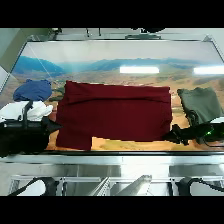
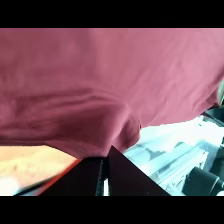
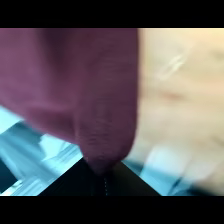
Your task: Fold the shirts.
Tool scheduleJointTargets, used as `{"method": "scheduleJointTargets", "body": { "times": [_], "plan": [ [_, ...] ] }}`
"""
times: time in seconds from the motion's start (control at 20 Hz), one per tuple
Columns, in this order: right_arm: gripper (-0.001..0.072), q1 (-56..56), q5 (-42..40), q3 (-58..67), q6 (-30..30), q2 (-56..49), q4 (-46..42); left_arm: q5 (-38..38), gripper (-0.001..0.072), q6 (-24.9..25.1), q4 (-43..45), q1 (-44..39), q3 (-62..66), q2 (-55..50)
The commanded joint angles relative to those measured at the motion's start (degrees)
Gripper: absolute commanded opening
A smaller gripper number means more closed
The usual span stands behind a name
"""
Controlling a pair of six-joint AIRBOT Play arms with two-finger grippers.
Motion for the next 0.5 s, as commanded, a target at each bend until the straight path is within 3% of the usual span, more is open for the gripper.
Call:
{"method": "scheduleJointTargets", "body": {
  "times": [0.0,0.2,0.45],
  "plan": [
    [0.0018,0.1,8.9,3.2,-0.9,0.8,6.4,-3.5,0.0024,-2.1,-0.5,0.0,5.3,4.6],
    [0.0018,0.2,10.4,9.0,-2.5,3.3,18.6,-3.2,0.0025,-2.3,-5.1,-0.3,14.0,6.7],
    [0.0019,2.0,-1.3,13.6,-2.5,2.1,22.9,0.6,0.0025,-0.5,-4.5,-9.2,27.8,-5.0]
  ]
}}
